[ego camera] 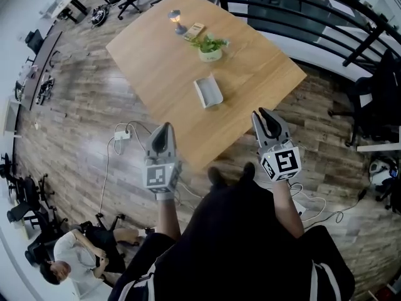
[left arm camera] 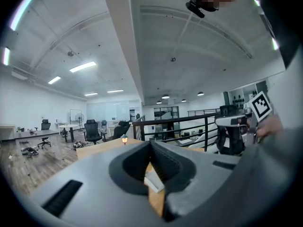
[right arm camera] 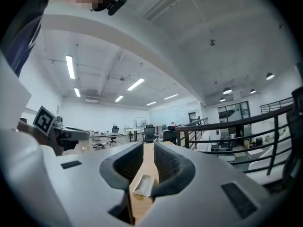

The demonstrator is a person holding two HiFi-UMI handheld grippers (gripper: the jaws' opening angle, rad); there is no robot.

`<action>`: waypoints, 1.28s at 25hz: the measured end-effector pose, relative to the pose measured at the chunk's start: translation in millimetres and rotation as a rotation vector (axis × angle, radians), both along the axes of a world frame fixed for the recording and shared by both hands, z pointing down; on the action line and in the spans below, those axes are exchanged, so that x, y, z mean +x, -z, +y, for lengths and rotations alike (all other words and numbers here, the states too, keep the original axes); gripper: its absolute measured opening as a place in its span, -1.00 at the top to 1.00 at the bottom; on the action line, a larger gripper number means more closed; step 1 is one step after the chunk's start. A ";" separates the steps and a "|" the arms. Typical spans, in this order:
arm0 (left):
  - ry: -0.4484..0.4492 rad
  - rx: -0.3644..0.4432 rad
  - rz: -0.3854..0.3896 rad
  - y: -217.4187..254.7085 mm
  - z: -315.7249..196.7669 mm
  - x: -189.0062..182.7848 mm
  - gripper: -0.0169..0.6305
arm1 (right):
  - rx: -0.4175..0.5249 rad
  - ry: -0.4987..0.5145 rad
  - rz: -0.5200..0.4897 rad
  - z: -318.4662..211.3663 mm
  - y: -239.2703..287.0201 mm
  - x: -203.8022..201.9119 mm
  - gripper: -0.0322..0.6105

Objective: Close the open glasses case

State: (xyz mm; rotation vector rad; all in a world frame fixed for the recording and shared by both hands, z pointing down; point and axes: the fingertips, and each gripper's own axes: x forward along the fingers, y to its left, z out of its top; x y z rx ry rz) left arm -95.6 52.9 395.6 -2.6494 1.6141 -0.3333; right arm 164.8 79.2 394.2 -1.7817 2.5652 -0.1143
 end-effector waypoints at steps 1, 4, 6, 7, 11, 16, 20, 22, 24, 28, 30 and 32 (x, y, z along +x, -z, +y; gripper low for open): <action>0.004 -0.001 -0.003 0.5 1.0 3.1 0.95 | 0.003 0.005 -0.001 0.2 0.3 2.6 0.66; 0.019 -0.001 -0.019 3.3 4.9 12.0 0.95 | 0.001 0.013 -0.019 -0.2 -1.7 12.4 0.66; 0.028 -0.002 -0.034 5.2 9.5 17.2 0.95 | -0.001 0.018 -0.037 0.2 -4.4 19.1 0.66; 0.032 -0.003 -0.041 6.1 12.2 19.2 0.95 | -0.001 0.021 -0.044 0.4 -5.9 22.0 0.66; 0.065 -0.007 -0.059 8.9 22.3 21.3 0.95 | -0.011 0.042 -0.068 -3.3 -15.5 29.2 0.66; 0.089 -0.019 -0.082 3.0 23.9 9.7 0.95 | -0.052 0.054 -0.074 -8.6 -33.2 23.0 0.66; 0.078 -0.032 -0.035 -8.7 -2.5 -2.0 0.95 | -0.066 0.047 -0.038 -30.0 -36.8 7.4 0.66; 0.057 -0.040 -0.023 -16.4 -21.4 -8.8 0.95 | -0.074 0.033 -0.016 -44.9 -35.4 -1.5 0.66; 0.024 -0.038 -0.007 -20.3 -41.3 -15.1 0.95 | -0.088 0.013 0.003 -59.3 -36.4 -9.3 0.66; -0.018 -0.028 0.038 -24.2 -80.4 -34.9 0.95 | -0.123 -0.016 0.040 -90.3 -43.3 -35.5 0.66; -0.032 -0.031 0.055 -30.0 -98.3 -45.2 0.95 | -0.137 -0.027 0.058 -103.9 -47.6 -51.8 0.66; -0.057 -0.037 0.073 -38.3 -114.9 -50.8 0.95 | -0.155 -0.039 0.075 -117.0 -54.3 -63.4 0.66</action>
